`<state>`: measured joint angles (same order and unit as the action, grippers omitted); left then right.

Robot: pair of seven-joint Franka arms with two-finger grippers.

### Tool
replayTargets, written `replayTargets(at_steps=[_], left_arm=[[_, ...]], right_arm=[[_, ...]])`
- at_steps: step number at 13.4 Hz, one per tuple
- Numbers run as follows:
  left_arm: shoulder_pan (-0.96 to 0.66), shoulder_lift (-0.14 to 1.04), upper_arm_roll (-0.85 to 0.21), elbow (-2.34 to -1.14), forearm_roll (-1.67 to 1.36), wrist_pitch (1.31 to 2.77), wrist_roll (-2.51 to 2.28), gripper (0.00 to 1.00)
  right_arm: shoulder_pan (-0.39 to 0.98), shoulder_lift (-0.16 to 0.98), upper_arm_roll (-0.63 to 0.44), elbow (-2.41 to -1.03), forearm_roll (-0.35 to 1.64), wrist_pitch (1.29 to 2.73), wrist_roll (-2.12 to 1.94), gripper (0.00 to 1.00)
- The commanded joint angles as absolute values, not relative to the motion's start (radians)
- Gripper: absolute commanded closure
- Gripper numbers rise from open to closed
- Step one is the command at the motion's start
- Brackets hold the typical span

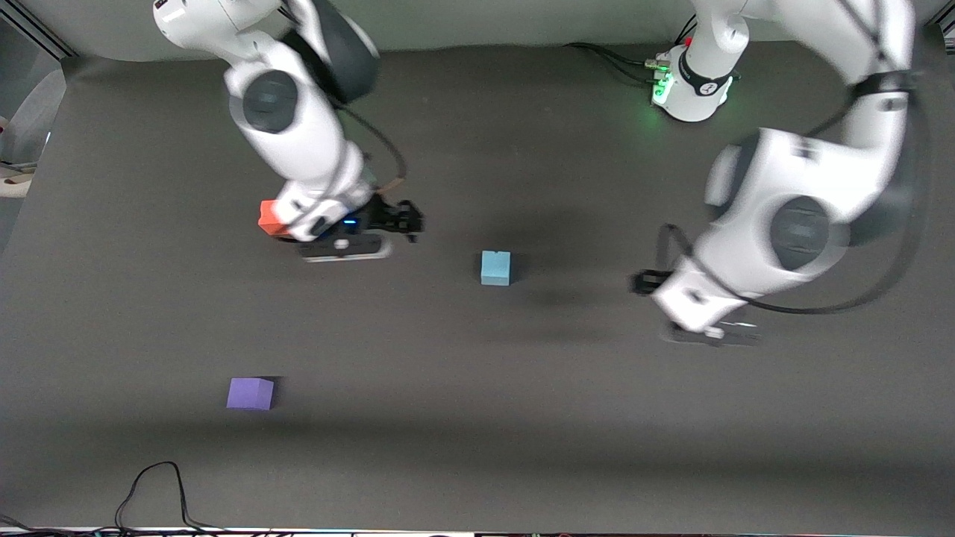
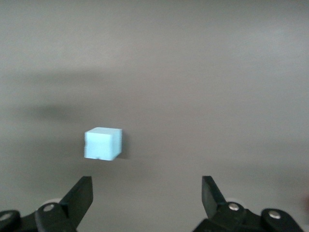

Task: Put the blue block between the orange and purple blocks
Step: 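Lower the blue block while the right gripper reaches toward it, then grasp the blue block with the right gripper while the left gripper withdraws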

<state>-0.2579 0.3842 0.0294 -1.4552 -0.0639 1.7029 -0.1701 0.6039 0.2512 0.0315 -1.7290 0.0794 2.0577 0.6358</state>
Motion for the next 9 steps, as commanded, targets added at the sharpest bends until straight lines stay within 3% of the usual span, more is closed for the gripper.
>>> replayTargets(at_steps=[1, 5, 9], left_arm=[[-0.148, 0.321, 0.015, -1.488, -0.051, 1.649, -0.059, 0.0], [-0.032, 0.232, 0.015, -1.494, 0.014, 1.566, 0.079, 0.0], [0.009, 0.114, 0.015, -1.619, 0.017, 1.614, 0.114, 0.0]], right_arm=[[0.708, 0.372, 0.017, -1.69, 0.063, 2.162, 0.762, 0.0], [0.796, 0.546, 0.017, -1.664, -0.032, 2.299, 0.931, 0.0], [0.838, 0.702, 0.014, -1.574, -0.092, 2.358, 1.011, 0.0]])
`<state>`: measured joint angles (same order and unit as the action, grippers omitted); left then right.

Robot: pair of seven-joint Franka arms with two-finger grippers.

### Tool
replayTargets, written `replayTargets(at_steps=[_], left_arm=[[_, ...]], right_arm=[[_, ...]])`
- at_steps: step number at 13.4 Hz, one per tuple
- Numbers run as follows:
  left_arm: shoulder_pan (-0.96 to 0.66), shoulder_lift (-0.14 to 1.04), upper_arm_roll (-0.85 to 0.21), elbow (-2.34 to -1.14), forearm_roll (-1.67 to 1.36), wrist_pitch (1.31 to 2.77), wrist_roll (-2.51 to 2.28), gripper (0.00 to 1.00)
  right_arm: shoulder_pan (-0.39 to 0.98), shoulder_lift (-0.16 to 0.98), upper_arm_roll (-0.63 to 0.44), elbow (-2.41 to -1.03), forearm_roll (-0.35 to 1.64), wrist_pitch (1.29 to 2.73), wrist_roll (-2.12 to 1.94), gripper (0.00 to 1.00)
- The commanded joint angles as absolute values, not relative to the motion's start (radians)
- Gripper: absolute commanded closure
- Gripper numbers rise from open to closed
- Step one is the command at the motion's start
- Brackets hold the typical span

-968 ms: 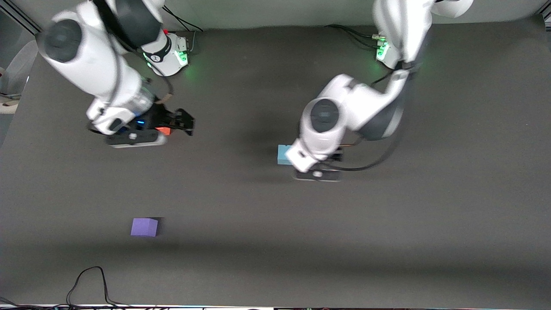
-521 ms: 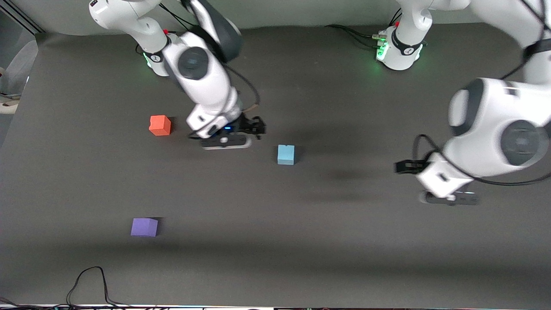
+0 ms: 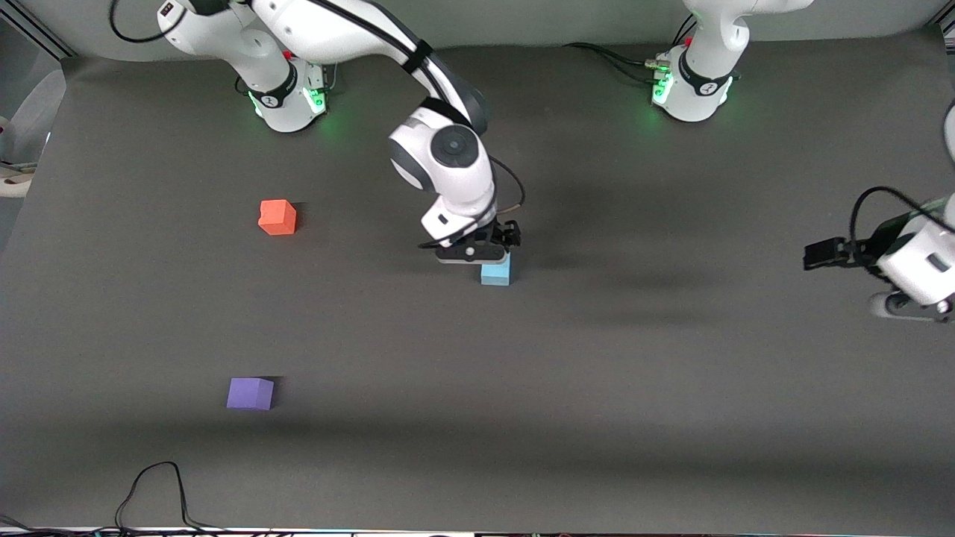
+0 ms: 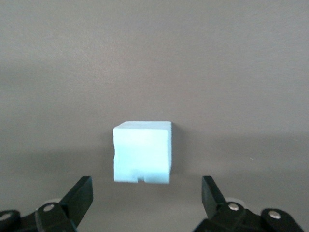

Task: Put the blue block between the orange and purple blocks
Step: 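Grasp the blue block with the right gripper while the left gripper withdraws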

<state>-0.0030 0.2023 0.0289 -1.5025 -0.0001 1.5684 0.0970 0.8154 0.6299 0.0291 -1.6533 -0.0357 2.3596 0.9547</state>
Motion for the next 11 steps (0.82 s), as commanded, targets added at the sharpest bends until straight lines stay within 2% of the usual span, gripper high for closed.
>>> replayTargets(at_steps=[1, 2, 6, 7, 8, 10, 11], left_arm=[[0.009, 0.071, 0.015, -1.678, 0.017, 1.65, 0.114, 0.0], [0.009, 0.042, 0.015, -1.719, 0.017, 1.678, 0.114, 0.0], [0.009, 0.028, 0.014, -1.721, 0.017, 1.675, 0.11, 0.0], [0.009, 0.026, 0.014, -1.717, 0.015, 1.669, 0.112, 0.0], [-0.001, 0.028, 0.015, -1.707, 0.014, 1.663, 0.103, 0.0], [-0.026, 0.038, 0.017, -1.672, 0.012, 1.655, 0.086, 0.0], [-0.043, 0.047, 0.02, -1.652, 0.012, 1.629, 0.069, 0.0]], right_arm=[[0.838, 0.718, 0.014, -1.574, -0.101, 2.376, 1.014, 0.0], [0.838, 0.727, 0.014, -1.581, -0.106, 2.408, 1.014, 0.0], [0.85, 0.765, 0.006, -1.582, -0.107, 2.445, 1.017, 0.0], [0.85, 0.767, 0.006, -1.583, -0.109, 2.445, 1.017, 0.05], [0.851, 0.77, 0.006, -1.583, -0.109, 2.445, 1.017, 0.13], [0.851, 0.769, 0.006, -1.583, -0.127, 2.445, 1.017, 0.4], [0.85, 0.767, 0.006, -1.583, -0.129, 2.445, 1.016, 0.48]])
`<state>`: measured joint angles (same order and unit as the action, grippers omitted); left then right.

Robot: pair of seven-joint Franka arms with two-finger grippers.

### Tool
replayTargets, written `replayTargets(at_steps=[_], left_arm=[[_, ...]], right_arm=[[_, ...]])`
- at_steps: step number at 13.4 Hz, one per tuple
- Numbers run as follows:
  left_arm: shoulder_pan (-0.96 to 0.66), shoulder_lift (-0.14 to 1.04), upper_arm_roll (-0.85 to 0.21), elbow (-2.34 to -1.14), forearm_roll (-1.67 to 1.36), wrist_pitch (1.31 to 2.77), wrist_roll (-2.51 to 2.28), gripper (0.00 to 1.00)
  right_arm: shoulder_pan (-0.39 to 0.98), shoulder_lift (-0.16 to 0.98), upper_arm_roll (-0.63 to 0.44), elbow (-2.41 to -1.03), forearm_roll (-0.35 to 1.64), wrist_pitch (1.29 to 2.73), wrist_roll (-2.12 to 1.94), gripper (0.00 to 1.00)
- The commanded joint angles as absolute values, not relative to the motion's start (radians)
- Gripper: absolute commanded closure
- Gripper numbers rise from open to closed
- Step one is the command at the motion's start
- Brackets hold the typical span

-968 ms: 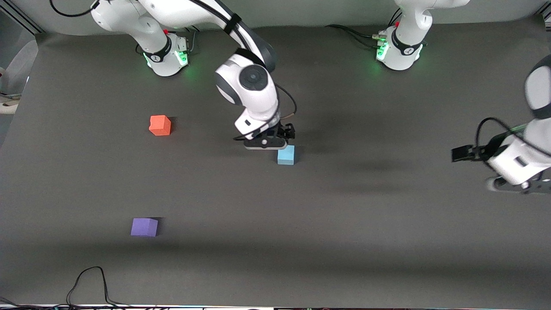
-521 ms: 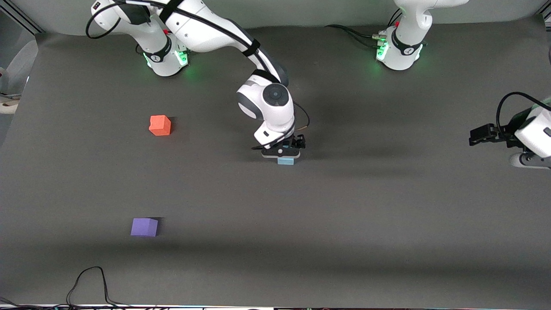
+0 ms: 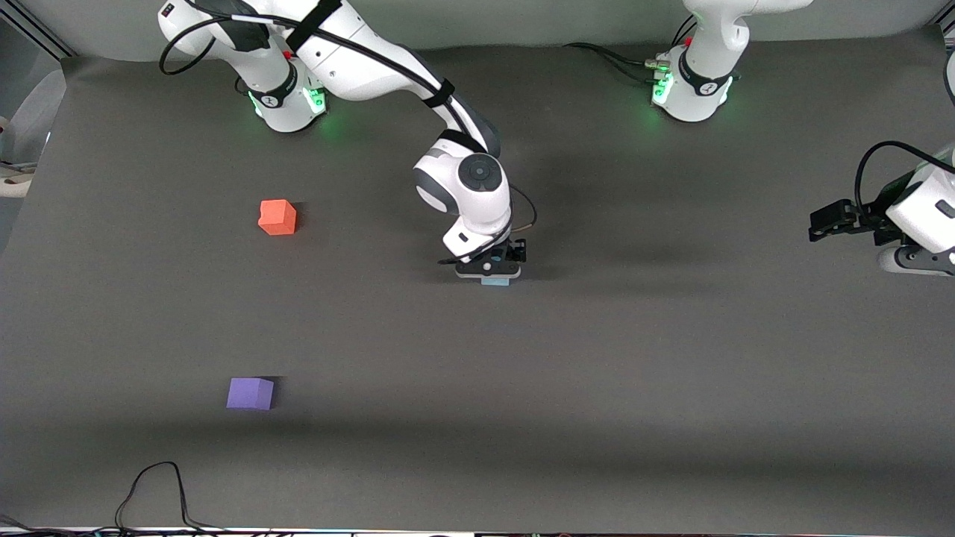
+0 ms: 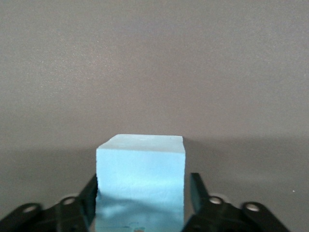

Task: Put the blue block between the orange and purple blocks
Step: 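Grasp the blue block with the right gripper while the left gripper withdraws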

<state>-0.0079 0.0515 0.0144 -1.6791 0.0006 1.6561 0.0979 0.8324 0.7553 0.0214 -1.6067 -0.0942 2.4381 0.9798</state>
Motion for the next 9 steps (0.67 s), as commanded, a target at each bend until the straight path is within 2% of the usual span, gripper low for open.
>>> replayTargets(at_steps=[1, 2, 4, 7, 9], left_arm=[[-0.055, 0.055, 0.028, -1.628, 0.014, 1.602, 0.051, 0.0], [-0.06, 0.064, 0.029, -1.6, 0.014, 1.564, 0.043, 0.0], [-0.052, 0.064, 0.028, -1.585, 0.011, 1.532, 0.046, 0.0], [-0.049, 0.061, 0.028, -1.583, 0.006, 1.52, 0.046, 0.0], [-0.049, 0.061, 0.028, -1.585, 0.009, 1.505, 0.046, 0.0]], right_arm=[[0.85, 0.765, 0.005, -1.583, -0.129, 2.444, 1.014, 0.52], [0.848, 0.759, 0.003, -1.583, -0.13, 2.444, 1.012, 0.56], [0.841, 0.726, -0.011, -1.586, -0.132, 2.422, 1.0, 0.57], [0.822, 0.588, -0.061, -1.594, -0.124, 2.239, 0.913, 0.57], [0.749, 0.464, -0.066, -1.655, -0.117, 2.191, 0.815, 0.57]])
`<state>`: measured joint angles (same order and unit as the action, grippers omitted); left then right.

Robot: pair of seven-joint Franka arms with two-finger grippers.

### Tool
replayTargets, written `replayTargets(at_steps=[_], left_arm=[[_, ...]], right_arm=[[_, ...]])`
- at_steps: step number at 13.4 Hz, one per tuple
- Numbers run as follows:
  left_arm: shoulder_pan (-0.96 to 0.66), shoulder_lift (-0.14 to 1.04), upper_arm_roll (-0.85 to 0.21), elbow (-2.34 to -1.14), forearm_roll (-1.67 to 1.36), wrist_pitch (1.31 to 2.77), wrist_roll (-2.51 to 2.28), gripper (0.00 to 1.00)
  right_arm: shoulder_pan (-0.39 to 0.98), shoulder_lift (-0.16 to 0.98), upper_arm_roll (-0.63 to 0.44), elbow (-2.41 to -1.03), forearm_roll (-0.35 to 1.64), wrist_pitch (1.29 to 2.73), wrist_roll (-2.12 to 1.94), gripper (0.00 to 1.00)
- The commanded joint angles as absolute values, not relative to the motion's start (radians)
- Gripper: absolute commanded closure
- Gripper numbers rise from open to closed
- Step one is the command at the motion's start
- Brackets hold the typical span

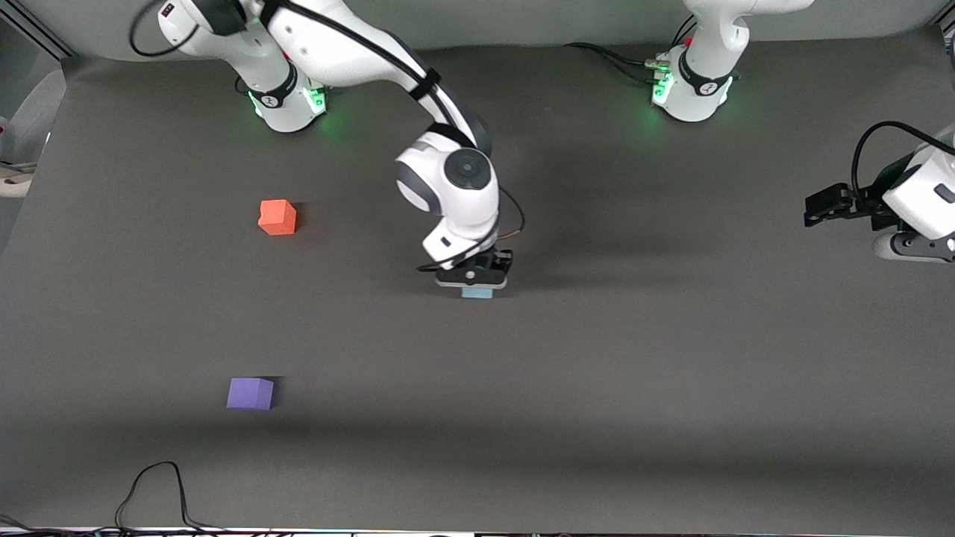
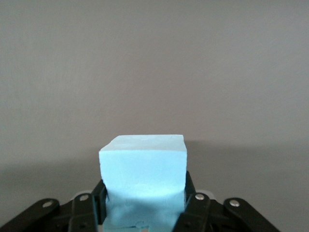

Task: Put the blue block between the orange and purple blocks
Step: 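Carry the blue block with the right gripper toward the orange block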

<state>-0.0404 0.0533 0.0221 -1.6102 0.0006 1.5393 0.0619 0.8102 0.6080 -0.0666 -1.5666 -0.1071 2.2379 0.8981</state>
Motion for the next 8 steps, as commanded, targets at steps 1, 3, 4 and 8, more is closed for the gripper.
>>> replayTargets(at_steps=[1, 3, 4, 8], left_arm=[[-0.051, 0.06, 0.026, -1.586, 0.009, 1.506, 0.046, 0.0], [-0.055, 0.06, 0.025, -1.591, 0.015, 1.512, 0.048, 0.0], [-0.054, 0.06, 0.025, -1.589, 0.015, 1.509, 0.054, 0.0], [-0.054, 0.058, 0.023, -1.591, 0.015, 1.505, 0.057, 0.0]], right_arm=[[0.709, 0.407, -0.064, -1.692, -0.089, 2.178, 0.755, 0.57], [0.629, 0.304, -0.08, -1.759, 0.021, 2.163, 0.617, 0.57], [0.603, 0.258, -0.098, -1.79, 0.028, 2.16, 0.574, 0.57], [0.598, 0.131, -0.277, -1.917, 0.037, 2.103, 0.352, 0.57]])
